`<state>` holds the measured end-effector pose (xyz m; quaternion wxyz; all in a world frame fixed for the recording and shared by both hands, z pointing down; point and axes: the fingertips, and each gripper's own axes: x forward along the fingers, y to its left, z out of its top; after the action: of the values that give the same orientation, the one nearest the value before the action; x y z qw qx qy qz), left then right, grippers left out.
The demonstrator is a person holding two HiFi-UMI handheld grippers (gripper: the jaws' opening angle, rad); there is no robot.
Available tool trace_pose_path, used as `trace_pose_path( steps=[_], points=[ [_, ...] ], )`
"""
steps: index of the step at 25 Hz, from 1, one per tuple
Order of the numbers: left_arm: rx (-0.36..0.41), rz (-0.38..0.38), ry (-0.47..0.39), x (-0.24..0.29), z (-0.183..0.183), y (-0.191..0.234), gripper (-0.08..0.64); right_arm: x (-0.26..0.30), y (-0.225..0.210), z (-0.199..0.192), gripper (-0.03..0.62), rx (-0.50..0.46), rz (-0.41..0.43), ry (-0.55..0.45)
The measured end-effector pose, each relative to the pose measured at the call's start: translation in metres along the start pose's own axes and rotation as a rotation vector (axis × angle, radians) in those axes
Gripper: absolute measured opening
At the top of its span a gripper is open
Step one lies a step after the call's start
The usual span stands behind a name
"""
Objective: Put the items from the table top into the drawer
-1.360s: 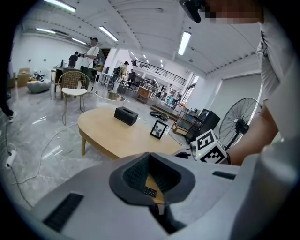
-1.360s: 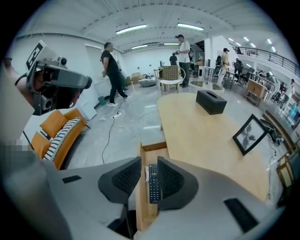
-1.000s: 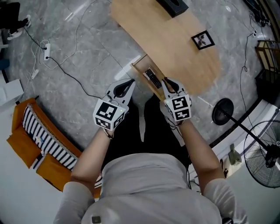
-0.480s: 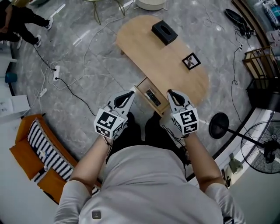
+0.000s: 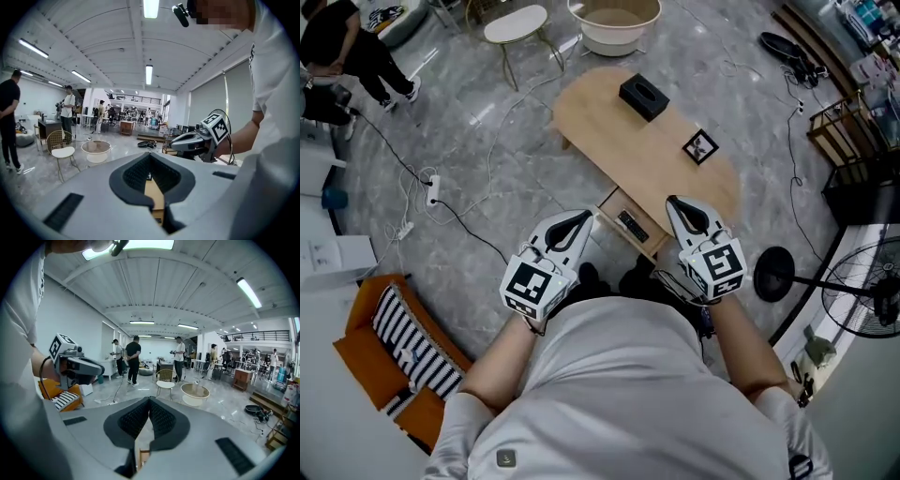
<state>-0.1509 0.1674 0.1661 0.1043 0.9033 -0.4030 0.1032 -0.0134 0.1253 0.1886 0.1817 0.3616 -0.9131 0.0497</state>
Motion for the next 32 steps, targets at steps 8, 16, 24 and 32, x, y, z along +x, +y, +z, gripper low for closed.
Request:
trace_pose_path(
  steps=[8,16,24,32],
  points=[
    [0.051,-0.099,-0.05,-0.032,0.032,-0.028,0.009,-0.044,0.025,0.026,0.026,0.017,-0.087,-0.059],
    [0.04,-0.094,-0.061,-0.043,0.047,-0.065,0.009,-0.103,0.023,0.025,0.026,0.004,-0.113,-0.086],
    [0.019,-0.059,-0.066,-0.028,0.049,-0.141,0.009,-0.18,0.022,0.004,0.026,-0.008,-0.09,-0.123],
    [0.032,-0.046,-0.097,-0.021,0.048,-0.202,0.009,-0.242,0.025,-0.011,0.026,-0.009,-0.072,-0.146]
  ],
)
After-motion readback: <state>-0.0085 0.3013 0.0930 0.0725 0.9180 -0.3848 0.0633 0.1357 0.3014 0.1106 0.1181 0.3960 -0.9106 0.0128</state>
